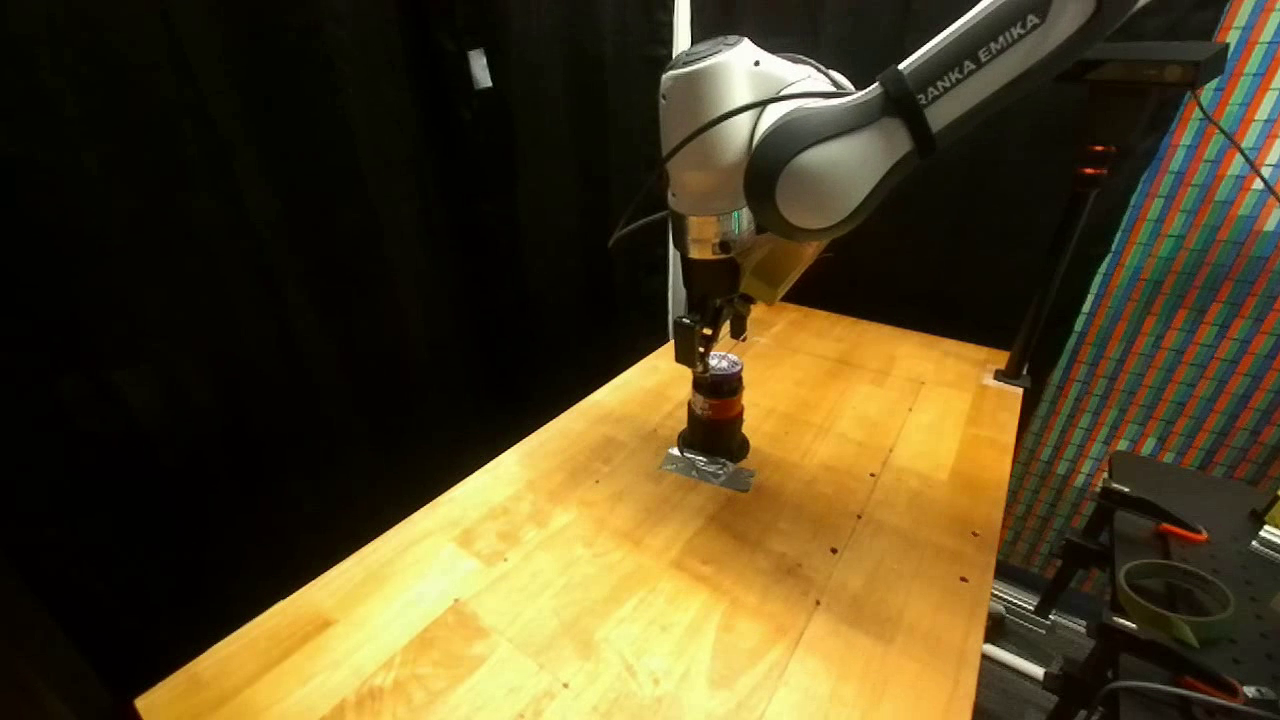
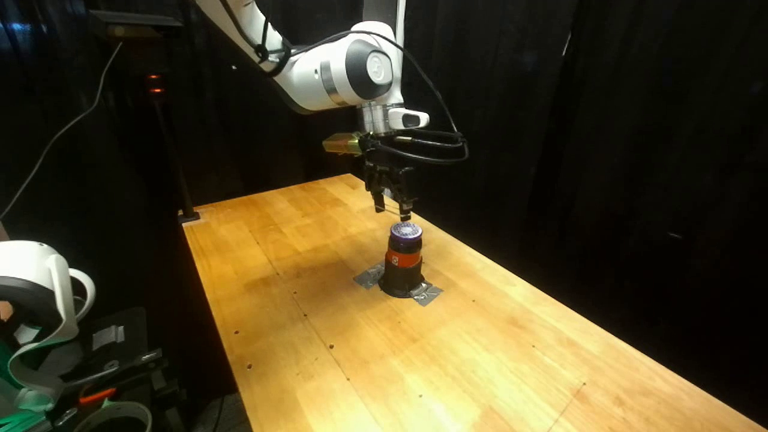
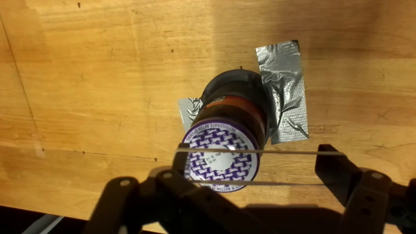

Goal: Put the elastic around the bottle on the table

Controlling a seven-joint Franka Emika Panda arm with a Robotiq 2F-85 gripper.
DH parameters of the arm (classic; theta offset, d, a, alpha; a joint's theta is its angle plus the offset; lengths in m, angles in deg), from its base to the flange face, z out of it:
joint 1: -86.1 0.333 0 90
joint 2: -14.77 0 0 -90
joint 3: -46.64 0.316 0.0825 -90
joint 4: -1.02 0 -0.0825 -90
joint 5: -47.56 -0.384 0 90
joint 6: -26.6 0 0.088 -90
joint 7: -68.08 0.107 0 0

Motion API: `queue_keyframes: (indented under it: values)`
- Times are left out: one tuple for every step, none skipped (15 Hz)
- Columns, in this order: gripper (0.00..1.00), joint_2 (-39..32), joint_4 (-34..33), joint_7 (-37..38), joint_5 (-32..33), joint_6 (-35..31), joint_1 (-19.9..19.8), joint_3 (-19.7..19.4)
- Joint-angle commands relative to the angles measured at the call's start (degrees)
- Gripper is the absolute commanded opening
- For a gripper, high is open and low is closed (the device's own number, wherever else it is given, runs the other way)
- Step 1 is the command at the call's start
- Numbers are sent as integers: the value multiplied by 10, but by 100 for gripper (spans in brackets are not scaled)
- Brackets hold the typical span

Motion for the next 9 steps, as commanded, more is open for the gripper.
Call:
queue_keyframes:
  values:
    - [100,-31,-32,-4,-7,-22,13,-30]
    - [100,-36,-35,-4,-8,-27,13,-34]
    - [100,-41,-36,-1,-6,-35,14,-39]
    - [100,-45,-37,1,-6,-41,15,-44]
    - [100,-50,-38,3,-7,-46,15,-48]
    - [100,-54,-40,2,-8,-49,15,-51]
    - [100,-58,-41,6,-7,-52,17,-56]
    - [100,-62,-42,6,-7,-55,17,-58]
    - [100,-65,-43,7,-8,-59,17,-61]
